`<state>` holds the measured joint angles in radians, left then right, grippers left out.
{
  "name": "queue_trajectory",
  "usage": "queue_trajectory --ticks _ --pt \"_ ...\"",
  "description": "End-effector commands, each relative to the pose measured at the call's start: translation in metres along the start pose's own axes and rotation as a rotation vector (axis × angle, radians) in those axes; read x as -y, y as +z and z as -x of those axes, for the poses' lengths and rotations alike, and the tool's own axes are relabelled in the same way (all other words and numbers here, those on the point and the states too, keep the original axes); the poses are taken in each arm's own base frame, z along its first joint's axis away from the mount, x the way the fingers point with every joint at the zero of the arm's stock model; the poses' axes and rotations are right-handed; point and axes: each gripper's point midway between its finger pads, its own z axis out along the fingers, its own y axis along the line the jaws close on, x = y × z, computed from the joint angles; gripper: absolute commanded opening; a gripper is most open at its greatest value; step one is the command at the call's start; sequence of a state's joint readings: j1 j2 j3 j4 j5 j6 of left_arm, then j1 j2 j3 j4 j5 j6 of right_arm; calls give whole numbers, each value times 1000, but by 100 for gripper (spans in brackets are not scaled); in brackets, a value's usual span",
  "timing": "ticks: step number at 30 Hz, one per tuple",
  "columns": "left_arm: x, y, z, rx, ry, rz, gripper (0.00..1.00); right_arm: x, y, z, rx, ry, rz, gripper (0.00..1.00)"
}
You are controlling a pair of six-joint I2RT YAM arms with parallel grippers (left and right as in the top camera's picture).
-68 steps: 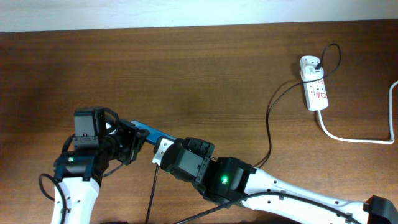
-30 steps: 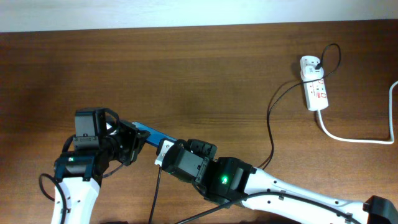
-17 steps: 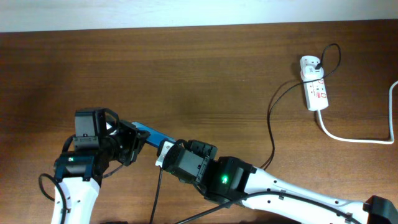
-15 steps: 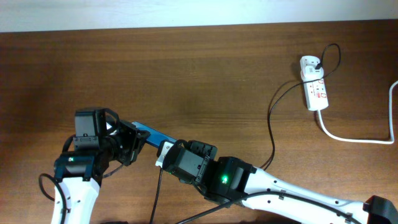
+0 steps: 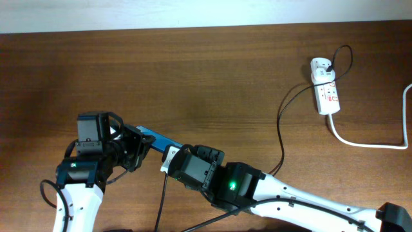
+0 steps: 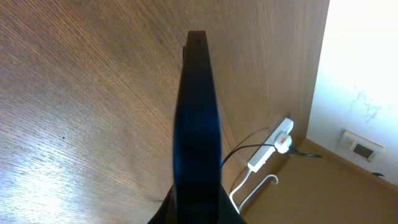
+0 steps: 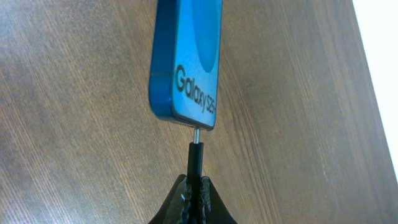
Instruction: Plug charger to phone and switch on socket
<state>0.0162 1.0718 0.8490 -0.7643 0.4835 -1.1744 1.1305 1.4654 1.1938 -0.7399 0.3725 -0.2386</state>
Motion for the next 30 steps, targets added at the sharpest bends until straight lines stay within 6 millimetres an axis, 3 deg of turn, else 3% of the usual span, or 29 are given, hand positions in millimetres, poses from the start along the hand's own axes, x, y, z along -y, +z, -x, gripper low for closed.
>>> queue_trajectory --ticks 1,6,14,21,30 --pt "9 -4 -3 -14 15 -31 0 12 -6 10 24 28 -39 4" --pt "9 -4 -3 -14 15 -31 0 -6 -7 14 45 25 63 4" --pt "9 -4 -3 -15 14 -31 0 -4 -6 14 45 26 58 4" --pt "6 -4 -6 -26 7 -21 0 -1 -7 27 98 45 46 4" --pt "10 -6 -10 -44 14 -42 0 -14 16 20 39 22 75 4"
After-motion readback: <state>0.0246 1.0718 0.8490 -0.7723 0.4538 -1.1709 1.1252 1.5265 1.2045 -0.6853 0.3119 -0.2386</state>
